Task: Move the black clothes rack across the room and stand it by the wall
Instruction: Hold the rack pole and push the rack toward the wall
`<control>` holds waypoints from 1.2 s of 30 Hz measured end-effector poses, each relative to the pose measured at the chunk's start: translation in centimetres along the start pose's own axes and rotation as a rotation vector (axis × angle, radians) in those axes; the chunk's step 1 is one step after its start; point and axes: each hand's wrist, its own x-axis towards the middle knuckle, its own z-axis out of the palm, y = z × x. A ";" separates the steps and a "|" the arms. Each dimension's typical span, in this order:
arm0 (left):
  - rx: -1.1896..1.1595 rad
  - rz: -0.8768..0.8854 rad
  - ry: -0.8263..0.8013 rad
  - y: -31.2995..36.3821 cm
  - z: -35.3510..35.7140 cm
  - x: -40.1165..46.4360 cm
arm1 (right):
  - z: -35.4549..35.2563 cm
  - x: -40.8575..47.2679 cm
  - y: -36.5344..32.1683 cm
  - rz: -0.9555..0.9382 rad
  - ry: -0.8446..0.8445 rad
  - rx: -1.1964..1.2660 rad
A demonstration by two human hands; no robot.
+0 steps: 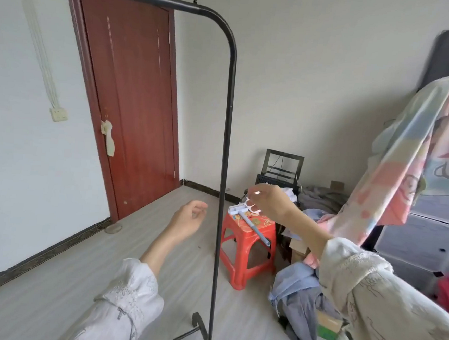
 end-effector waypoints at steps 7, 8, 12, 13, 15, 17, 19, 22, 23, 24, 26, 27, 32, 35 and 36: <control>-0.011 -0.072 0.164 2.9 5.1 11.6 | -4.7 10.7 2.1 -0.055 -0.147 -0.052; 0.000 -0.077 0.190 3.4 5.7 12.8 | -5.2 12.6 2.5 -0.061 -0.156 -0.027; 0.075 -0.116 0.261 4.5 6.8 16.5 | -5.6 18.9 3.3 -0.106 -0.228 -0.019; 0.093 -0.138 0.275 4.6 7.0 17.2 | -5.4 20.3 3.3 -0.133 -0.259 -0.014; 0.105 -0.175 0.268 4.9 7.6 18.1 | -5.0 22.3 3.1 -0.195 -0.289 -0.005; 0.108 -0.216 0.306 5.6 8.8 19.4 | -4.6 25.2 3.1 -0.270 -0.365 0.025; 0.107 -0.246 0.339 6.4 9.5 20.4 | -4.3 26.9 3.1 -0.321 -0.417 0.085; 0.098 -0.310 0.475 7.2 10.7 21.2 | -3.7 28.5 3.1 -0.471 -0.518 0.044; 0.103 -0.343 0.508 7.6 11.0 21.3 | -3.6 28.9 3.2 -0.511 -0.537 0.025; 0.101 -0.368 0.529 7.7 11.3 21.4 | -3.6 29.3 3.2 -0.541 -0.544 0.019; 0.096 -0.409 0.550 7.8 11.6 21.4 | -3.4 30.1 3.0 -0.576 -0.558 0.038; 0.101 -0.434 0.556 7.7 11.8 21.5 | -3.2 30.5 2.8 -0.582 -0.574 0.060; 0.094 -0.511 0.648 6.9 11.9 22.2 | -1.7 32.2 2.1 -0.624 -0.674 0.175; 0.092 -0.504 0.700 6.3 11.2 23.2 | -0.7 33.5 1.6 -0.677 -0.673 0.171; 0.094 -0.500 0.710 6.2 10.8 23.4 | -0.4 33.7 1.4 -0.695 -0.668 0.171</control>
